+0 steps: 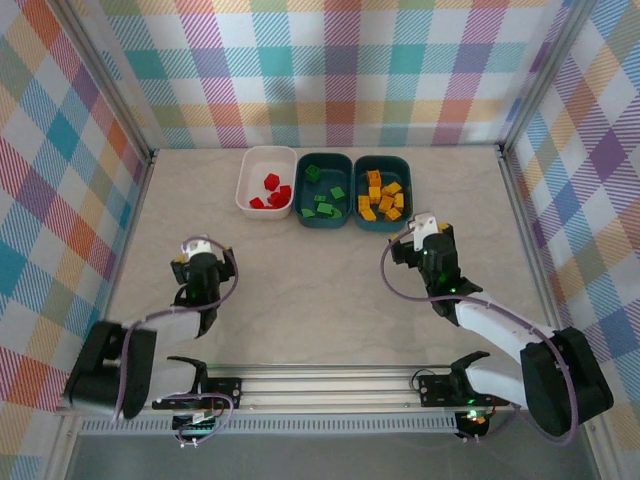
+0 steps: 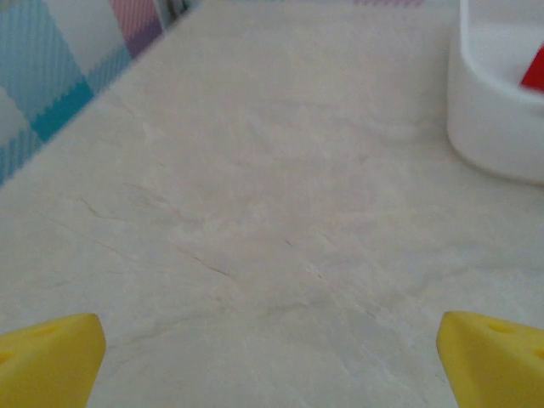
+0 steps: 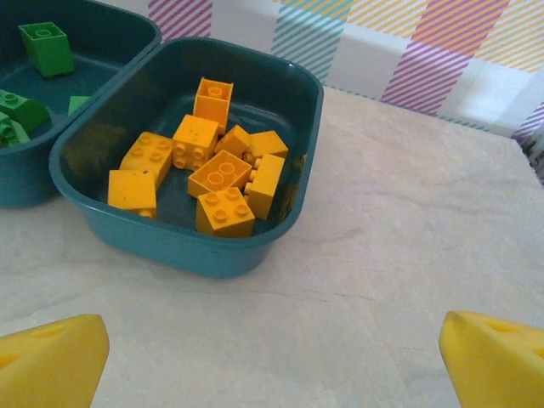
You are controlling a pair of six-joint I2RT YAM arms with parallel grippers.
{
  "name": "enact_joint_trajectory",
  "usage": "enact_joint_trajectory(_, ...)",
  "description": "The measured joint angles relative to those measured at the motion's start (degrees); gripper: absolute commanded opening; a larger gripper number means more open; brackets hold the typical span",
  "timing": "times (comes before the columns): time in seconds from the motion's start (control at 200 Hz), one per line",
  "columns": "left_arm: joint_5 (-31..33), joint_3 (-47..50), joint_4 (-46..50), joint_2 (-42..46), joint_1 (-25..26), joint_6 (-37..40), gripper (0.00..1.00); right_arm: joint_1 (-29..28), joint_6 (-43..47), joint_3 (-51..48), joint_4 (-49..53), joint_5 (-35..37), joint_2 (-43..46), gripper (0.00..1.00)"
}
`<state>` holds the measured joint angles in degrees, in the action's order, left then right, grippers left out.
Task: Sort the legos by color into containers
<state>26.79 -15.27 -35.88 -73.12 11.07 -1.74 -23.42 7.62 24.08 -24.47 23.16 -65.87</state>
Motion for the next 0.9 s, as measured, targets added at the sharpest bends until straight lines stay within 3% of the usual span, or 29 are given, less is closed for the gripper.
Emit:
enact_joint_trajectory(0.09, -2.45, -5.25, -0.96, -6.34, -0.02, 1.57, 1.0, 1.75, 0.35, -0.09, -3.34, -1.27, -2.67, 1.0)
enact_joint_trajectory(0.19, -4.66, -6.4, -8.2, -11.63, -0.04, 3.48, 1.0, 3.67, 1.07, -0.26, -7.06, -2.36, -6.29, 1.0)
enact_joint_trajectory(0.395, -9.01, -5.97, -11.67, -16.37, -3.08, 3.67, 1.0, 6.25, 2.97, -4.5, -17.42, -3.76, -10.25, 1.0)
enact_joint_trajectory(0.53, -9.62, -6.38, -11.65, -16.52, -4.66, 2.69, 1.0, 8.22, 3.58, -5.79, -23.91, -4.22, -18.14, 1.0)
enact_joint_trajectory(0.68, -10.29, -6.45, -11.67, -16.52, -4.83, 2.62, 1.0, 16.94, -1.14, -1.36, -19.19, -13.18, -19.63, 1.0)
enact_joint_trajectory(0.78, -10.56, -6.45, -11.67, -16.52, -4.83, 2.6, 1.0, 24.55, -5.2, -0.24, -23.3, -18.12, -21.07, 1.0)
enact_joint_trajectory(0.9, -10.75, -6.54, -11.67, -16.52, -4.83, 2.6, 1.0, 25.14, -7.43, -1.09, -23.02, -20.04, -21.64, 1.0)
